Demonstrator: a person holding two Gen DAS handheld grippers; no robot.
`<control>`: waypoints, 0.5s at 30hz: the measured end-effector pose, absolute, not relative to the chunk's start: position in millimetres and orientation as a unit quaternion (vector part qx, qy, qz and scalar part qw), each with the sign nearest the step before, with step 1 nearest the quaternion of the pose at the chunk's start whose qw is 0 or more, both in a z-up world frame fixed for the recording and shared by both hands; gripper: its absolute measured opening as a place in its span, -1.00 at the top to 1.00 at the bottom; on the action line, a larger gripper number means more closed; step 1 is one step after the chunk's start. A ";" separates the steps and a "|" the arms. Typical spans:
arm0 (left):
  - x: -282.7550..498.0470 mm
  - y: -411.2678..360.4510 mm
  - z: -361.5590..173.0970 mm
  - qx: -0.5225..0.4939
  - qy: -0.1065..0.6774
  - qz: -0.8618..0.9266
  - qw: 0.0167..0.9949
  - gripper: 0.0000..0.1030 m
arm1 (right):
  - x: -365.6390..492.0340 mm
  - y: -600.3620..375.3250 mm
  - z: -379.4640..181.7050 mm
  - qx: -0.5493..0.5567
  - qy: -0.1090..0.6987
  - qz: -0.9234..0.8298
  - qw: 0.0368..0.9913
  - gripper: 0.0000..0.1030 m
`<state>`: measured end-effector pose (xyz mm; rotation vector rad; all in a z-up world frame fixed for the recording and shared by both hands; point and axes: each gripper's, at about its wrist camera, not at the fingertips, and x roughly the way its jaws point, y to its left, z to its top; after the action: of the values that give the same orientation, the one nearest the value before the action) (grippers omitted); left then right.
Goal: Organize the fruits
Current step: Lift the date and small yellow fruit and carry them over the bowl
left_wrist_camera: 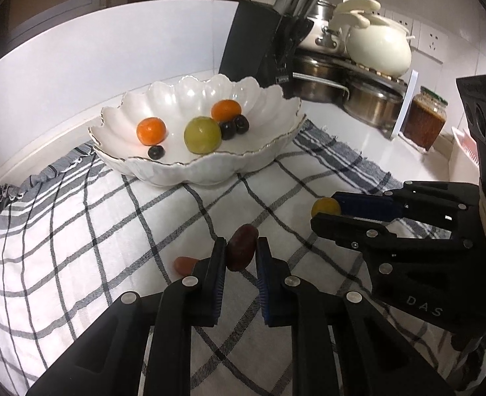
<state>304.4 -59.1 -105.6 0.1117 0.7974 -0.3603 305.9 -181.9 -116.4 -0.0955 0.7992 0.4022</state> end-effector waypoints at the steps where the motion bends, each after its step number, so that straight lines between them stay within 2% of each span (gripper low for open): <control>1: 303.3 -58.1 -102.3 0.051 0.383 -0.173 0.906 0.64 | 305.0 -181.7 -114.2 -0.046 0.384 0.194 0.902 0.51; 15: 299.1 -47.1 -63.3 0.042 0.337 -0.145 0.929 0.64 | 302.5 -182.9 -73.7 -0.036 0.325 0.185 0.927 0.51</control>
<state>299.1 -47.1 -63.3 0.0864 0.6895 -0.2976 302.5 -182.9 -73.7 -0.0735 0.6662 0.3791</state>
